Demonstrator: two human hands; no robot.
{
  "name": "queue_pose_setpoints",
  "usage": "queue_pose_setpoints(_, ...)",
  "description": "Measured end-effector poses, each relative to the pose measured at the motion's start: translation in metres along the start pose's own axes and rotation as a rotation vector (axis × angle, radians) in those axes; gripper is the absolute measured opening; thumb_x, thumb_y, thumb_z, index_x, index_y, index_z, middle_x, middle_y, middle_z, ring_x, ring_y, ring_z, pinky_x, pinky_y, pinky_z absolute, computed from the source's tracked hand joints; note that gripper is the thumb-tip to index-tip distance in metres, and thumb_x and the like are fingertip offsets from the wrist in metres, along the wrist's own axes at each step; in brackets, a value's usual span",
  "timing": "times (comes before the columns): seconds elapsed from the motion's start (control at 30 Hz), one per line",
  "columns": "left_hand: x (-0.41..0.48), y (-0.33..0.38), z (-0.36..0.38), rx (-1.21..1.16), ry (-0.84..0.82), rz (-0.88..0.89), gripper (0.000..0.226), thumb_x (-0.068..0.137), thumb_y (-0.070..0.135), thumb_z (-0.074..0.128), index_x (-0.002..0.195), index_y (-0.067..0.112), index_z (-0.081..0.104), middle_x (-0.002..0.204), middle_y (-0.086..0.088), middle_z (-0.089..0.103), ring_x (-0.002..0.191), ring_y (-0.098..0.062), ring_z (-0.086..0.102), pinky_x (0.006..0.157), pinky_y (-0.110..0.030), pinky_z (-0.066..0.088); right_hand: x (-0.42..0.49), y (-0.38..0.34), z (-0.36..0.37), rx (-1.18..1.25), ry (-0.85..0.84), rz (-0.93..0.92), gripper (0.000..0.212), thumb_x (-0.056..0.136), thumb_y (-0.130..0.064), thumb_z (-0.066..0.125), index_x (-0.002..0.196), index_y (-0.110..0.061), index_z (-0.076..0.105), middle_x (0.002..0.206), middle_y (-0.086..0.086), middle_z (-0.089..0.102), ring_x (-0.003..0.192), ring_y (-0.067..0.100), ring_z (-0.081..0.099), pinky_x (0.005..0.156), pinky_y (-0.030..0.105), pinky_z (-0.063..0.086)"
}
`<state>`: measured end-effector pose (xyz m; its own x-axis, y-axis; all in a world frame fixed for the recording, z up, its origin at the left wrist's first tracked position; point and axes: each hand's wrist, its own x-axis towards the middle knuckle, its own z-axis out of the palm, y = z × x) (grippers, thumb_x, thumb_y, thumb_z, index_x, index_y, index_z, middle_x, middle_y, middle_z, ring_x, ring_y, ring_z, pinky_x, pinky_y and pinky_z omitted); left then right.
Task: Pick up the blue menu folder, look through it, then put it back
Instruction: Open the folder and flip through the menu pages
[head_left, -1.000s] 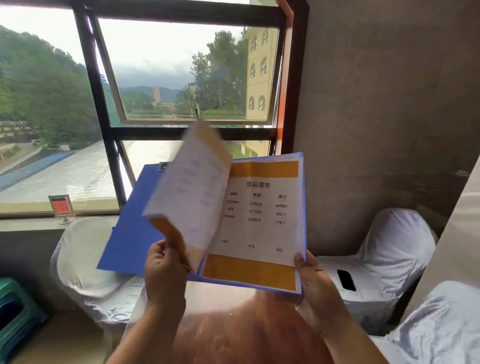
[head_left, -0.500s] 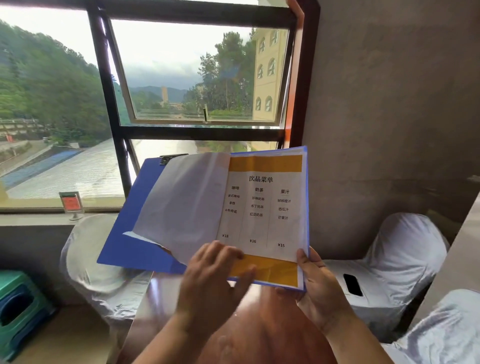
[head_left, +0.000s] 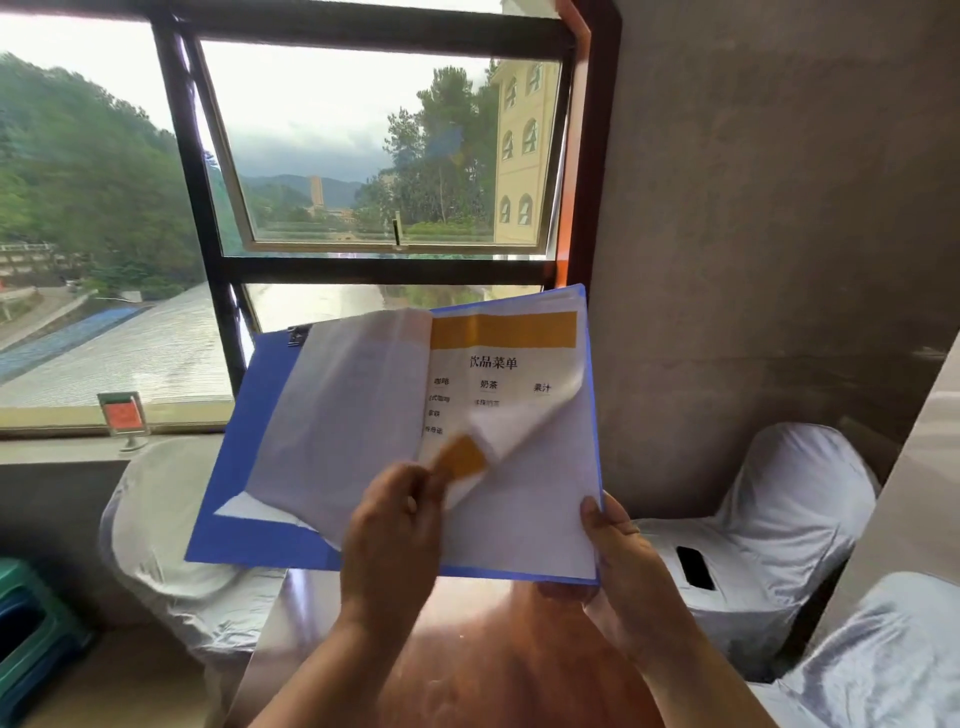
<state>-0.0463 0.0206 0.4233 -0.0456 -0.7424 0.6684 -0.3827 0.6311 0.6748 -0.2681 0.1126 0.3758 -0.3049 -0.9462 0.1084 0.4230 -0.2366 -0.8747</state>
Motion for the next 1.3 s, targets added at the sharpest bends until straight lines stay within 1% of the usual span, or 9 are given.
queue_pose_setpoints(0.17,0.012,-0.031,-0.021,-0.627,0.211,-0.726,0.033,0.103,0.043,0.056,0.085,0.016,0.065,0.082,-0.01,0.065,0.078,-0.029,0.058,0.077,-0.054,0.056,0.007,-0.003,-0.022,0.005,0.061,-0.056,0.051,0.097,-0.049,0.075,0.139,-0.021,0.07,0.136,0.021,0.073,0.109,0.043,0.077,0.077,0.056,0.067)
queue_pose_setpoints(0.37,0.01,-0.047,-0.028,-0.7,0.249,-0.843,0.024,0.101,0.04,0.061,0.099,0.016,0.064,0.096,-0.011,0.069,0.079,-0.03,0.07,0.065,-0.042,0.062,0.01,-0.006,-0.016,-0.018,0.086,-0.058,0.064,0.085,-0.058,0.085,0.137,-0.025,0.072,0.14,0.019,0.071,0.119,0.048,0.072,0.085,0.067,0.063)
queue_pose_setpoints(0.47,0.009,-0.044,-0.032,-0.326,0.35,-0.687,0.027,0.095,0.036,0.069,0.092,0.016,0.052,0.085,-0.006,0.061,0.081,-0.035,0.062,0.081,-0.053,0.056,0.01,-0.007,-0.012,-0.021,0.081,-0.047,0.063,0.084,-0.058,0.084,0.136,-0.025,0.072,0.141,0.019,0.07,0.122,0.049,0.07,0.088,0.067,0.062)
queue_pose_setpoints(0.53,0.004,-0.032,-0.034,-0.044,0.38,-0.368,0.025,0.092,0.023,0.072,0.088,0.016,0.048,0.078,-0.003,0.055,0.076,-0.033,0.057,0.077,-0.044,0.048,0.01,-0.008,-0.007,-0.021,0.082,-0.037,0.071,0.076,-0.062,0.089,0.135,-0.026,0.073,0.139,0.018,0.071,0.12,0.048,0.071,0.087,0.065,0.063)
queue_pose_setpoints(0.67,-0.007,0.0,-0.016,0.242,0.029,0.37,0.016,0.088,0.035,0.074,0.092,0.022,0.066,0.088,0.003,0.062,0.085,-0.024,0.058,0.079,-0.036,0.047,0.01,-0.003,0.008,0.026,0.049,-0.033,0.063,0.082,-0.057,0.087,0.133,-0.023,0.074,0.135,0.02,0.074,0.111,0.046,0.076,0.072,0.056,0.068)
queue_pose_setpoints(0.83,-0.014,0.012,0.01,0.427,-0.212,0.293,0.065,0.076,0.08,0.059,0.125,0.038,0.063,0.115,0.01,0.057,0.107,-0.021,0.055,0.09,-0.042,0.051,0.01,-0.002,0.021,0.069,-0.037,-0.027,0.058,0.086,-0.05,0.082,0.135,-0.021,0.072,0.127,0.023,0.077,0.088,0.042,0.08,0.054,0.045,0.065)
queue_pose_setpoints(1.07,-0.003,0.007,0.014,0.346,-0.072,0.363,0.026,0.093,0.048,0.063,0.082,0.025,0.068,0.085,0.007,0.064,0.082,-0.026,0.057,0.073,-0.041,0.05,0.008,-0.006,0.02,-0.006,-0.037,-0.05,0.065,0.069,-0.061,0.095,0.122,-0.026,0.08,0.105,0.01,0.082,0.083,0.034,0.082,0.052,0.043,0.067)
queue_pose_setpoints(1.2,0.01,0.002,0.002,-0.135,0.089,-0.07,0.029,0.095,0.05,0.057,0.078,0.027,0.062,0.07,0.007,0.066,0.066,-0.007,0.058,0.064,-0.02,0.044,0.01,-0.012,0.004,0.026,-0.014,-0.062,0.065,0.073,-0.055,0.095,0.125,-0.019,0.078,0.107,0.017,0.083,0.084,0.038,0.081,0.052,0.045,0.067)
queue_pose_setpoints(1.3,0.018,-0.013,-0.011,-0.721,0.143,-0.612,0.033,0.1,0.052,0.056,0.088,0.024,0.069,0.084,0.001,0.077,0.08,-0.023,0.07,0.078,-0.044,0.056,0.013,-0.014,-0.011,0.019,0.029,-0.08,0.066,0.08,-0.055,0.09,0.135,-0.022,0.073,0.124,0.021,0.079,0.102,0.041,0.08,0.068,0.053,0.069)
